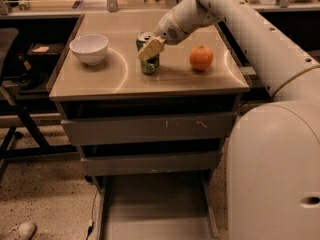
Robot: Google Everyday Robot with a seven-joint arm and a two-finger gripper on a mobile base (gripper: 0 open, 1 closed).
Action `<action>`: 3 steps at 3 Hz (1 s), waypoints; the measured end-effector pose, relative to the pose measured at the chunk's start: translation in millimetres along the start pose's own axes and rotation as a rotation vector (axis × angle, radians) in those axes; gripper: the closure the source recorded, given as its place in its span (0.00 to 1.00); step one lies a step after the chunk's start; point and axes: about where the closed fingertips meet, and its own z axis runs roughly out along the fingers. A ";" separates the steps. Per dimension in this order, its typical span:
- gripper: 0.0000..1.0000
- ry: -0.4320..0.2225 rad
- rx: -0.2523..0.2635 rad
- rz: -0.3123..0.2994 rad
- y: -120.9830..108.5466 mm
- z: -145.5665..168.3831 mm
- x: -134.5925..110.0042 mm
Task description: Place green can into bottom drawer
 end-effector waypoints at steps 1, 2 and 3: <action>0.89 0.006 0.004 -0.005 8.5 -9.2 1.1; 1.00 -0.014 0.082 0.020 22.1 -48.1 -1.8; 1.00 -0.035 0.188 0.078 51.8 -97.0 3.2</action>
Offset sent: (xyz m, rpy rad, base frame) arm -0.1045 -0.0610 0.0234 -0.0114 -0.0317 -0.1906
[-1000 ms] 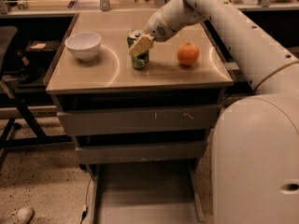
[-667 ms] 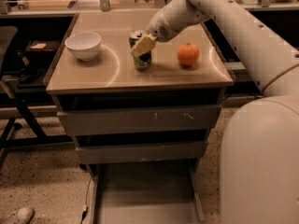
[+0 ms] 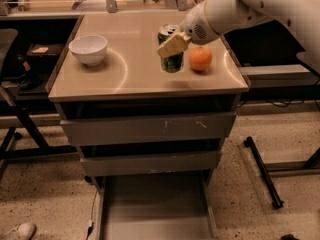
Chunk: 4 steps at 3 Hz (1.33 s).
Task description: Place green can into bottom drawer
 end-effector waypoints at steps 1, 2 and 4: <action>1.00 0.024 0.033 0.091 38.3 -30.7 26.6; 1.00 0.085 0.009 0.131 63.2 -25.6 63.2; 1.00 0.044 0.073 0.222 84.5 -54.6 63.9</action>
Offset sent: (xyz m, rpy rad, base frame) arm -0.0407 -0.0159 -0.0004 0.0149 0.0323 -0.0716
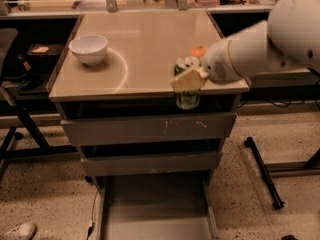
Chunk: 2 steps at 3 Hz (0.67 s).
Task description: Place green can into bottom drawer
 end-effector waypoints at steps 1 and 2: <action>1.00 0.025 -0.008 0.136 18.1 13.2 65.3; 1.00 0.078 -0.069 0.259 42.1 38.6 133.9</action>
Offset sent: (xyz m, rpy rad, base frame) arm -0.1002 -0.0301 -0.2102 0.1671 0.4042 -0.1695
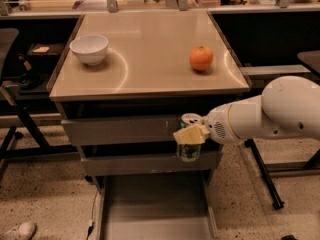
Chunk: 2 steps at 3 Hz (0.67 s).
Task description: Place green can into bottom drawer
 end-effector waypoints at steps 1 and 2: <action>1.00 0.000 0.000 -0.001 0.0 -0.1 -0.3; 1.00 -0.024 0.001 0.024 -2.7 24.3 15.1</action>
Offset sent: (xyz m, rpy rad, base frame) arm 0.0139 0.0380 -0.1765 0.1637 -0.0116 -0.1490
